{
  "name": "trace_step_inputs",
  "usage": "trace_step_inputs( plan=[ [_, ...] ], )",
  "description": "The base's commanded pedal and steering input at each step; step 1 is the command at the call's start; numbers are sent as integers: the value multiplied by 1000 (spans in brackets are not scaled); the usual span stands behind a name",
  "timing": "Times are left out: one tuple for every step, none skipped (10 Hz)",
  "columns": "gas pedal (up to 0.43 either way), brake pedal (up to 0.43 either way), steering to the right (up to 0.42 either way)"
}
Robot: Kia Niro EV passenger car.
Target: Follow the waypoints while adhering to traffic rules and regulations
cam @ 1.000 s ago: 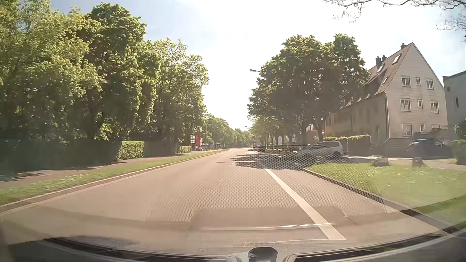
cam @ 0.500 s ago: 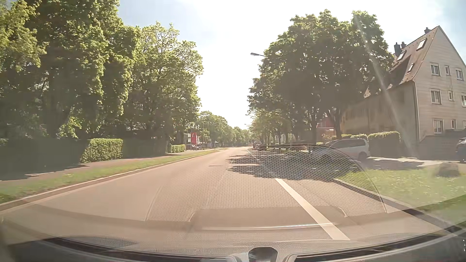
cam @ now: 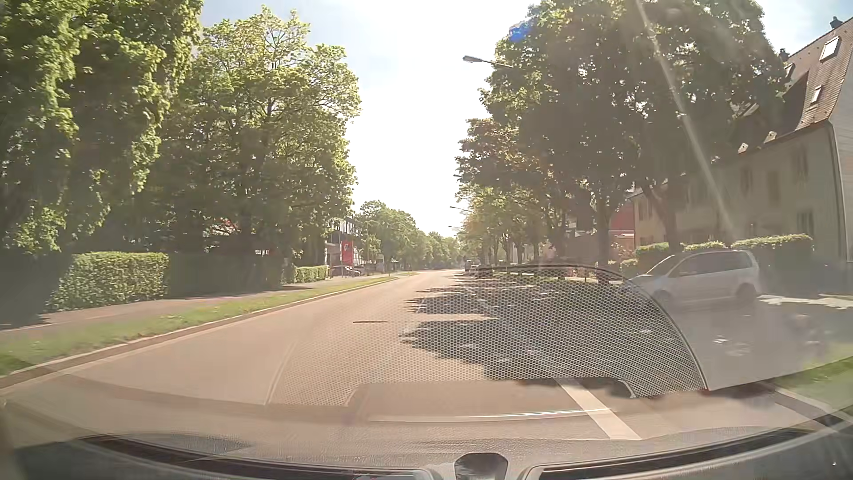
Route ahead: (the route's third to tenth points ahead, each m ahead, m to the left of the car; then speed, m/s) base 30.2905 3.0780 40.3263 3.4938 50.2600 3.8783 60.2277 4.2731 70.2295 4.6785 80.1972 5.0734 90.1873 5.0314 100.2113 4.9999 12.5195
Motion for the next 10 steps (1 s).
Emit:
trace_step_inputs(
  plan=[
    [110,0,-1],
    [110,0,-1],
    [110,0,-1],
    [110,0,0],
    [110,0,-1],
    [110,0,-1],
    [110,0,-1],
    [110,0,0],
    [110,0,0],
    [110,0,0]
  ],
)
